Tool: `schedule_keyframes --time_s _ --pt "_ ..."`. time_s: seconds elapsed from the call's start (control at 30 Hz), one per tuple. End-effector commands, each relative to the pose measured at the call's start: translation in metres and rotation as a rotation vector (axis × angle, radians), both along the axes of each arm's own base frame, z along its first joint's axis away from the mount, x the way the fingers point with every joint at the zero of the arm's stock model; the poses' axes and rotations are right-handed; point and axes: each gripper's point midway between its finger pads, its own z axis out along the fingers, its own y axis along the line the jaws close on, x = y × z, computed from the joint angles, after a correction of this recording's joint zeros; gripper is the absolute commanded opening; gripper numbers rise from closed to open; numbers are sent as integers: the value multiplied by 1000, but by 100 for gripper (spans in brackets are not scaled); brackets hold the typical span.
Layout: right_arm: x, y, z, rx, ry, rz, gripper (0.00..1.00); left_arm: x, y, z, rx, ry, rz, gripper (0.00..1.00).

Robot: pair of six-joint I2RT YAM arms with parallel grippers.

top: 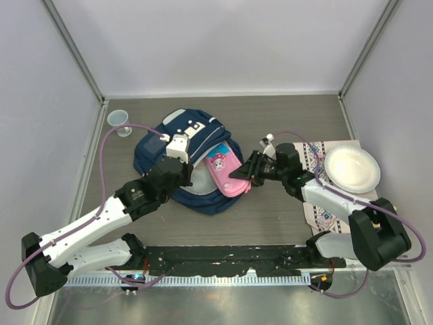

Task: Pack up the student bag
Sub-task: Place the stationery in the student bag.

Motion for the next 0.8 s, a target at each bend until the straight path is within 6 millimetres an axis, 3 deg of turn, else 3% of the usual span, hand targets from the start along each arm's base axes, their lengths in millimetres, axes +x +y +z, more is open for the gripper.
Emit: schedule_keyframes --time_s 0.0,0.17,0.2,0.4,0.43,0.6,0.77 --pt "8 42 39 126 -109 83 1 11 -14 58 -193 -117 17 0" --pt "23 74 44 192 -126 121 1 10 -16 59 -208 -121 6 0" --pt "29 80 54 215 -153 128 1 10 -16 59 -207 -120 5 0" --pt "71 101 34 194 -150 -10 2 7 -18 56 -217 -108 -9 0" --pt "77 101 39 216 -178 -41 3 7 -17 56 -218 -107 -9 0" --pt "86 106 22 197 -166 -99 21 5 -17 54 -225 -101 -12 0" --pt "78 90 -7 47 -170 -112 41 5 -15 50 -216 -95 -5 0"
